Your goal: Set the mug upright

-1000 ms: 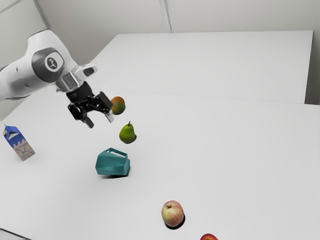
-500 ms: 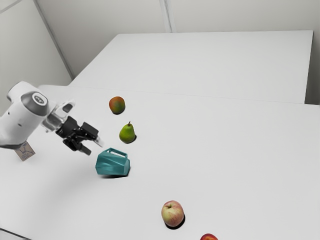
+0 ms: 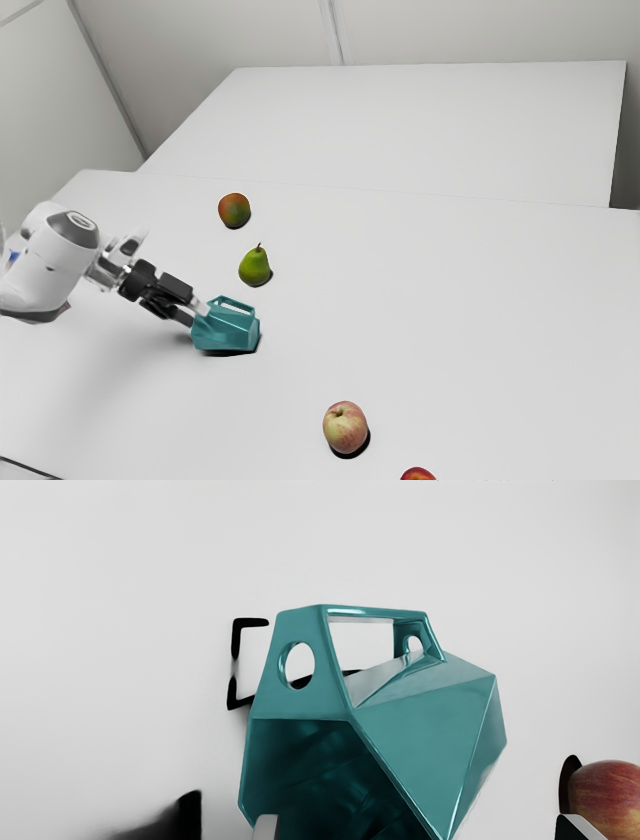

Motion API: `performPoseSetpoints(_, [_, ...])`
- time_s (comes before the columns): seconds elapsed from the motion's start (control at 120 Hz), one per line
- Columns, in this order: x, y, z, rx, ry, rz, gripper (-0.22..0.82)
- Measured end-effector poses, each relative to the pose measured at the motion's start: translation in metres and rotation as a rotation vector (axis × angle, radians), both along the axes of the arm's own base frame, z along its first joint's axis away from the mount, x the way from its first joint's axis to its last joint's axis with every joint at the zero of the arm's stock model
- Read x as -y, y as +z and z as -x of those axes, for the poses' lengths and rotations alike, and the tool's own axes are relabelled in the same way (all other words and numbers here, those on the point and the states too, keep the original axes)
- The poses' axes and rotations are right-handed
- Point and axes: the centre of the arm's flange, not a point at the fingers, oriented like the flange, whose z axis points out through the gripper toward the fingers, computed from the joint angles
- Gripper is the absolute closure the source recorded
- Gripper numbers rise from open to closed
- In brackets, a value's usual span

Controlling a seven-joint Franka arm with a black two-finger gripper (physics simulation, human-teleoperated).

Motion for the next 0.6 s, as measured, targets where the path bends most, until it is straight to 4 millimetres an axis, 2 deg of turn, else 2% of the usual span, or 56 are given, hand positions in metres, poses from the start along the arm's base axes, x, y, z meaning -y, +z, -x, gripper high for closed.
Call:
performPoseSetpoints(0.175, [0.022,-0.008,-0.004,0.045,-0.077,0.062,0.00])
performPoseSetpoints(0.258, [0.024,-0.013,-0.002,0.057,-0.093,0.086,0.07])
performPoseSetpoints(0.408, [0.026,-0.019,0.000,0.079,-0.123,0.115,0.30])
performPoseSetpoints(0.6, [0.027,-0.014,0.001,0.121,-0.158,0.123,0.59])
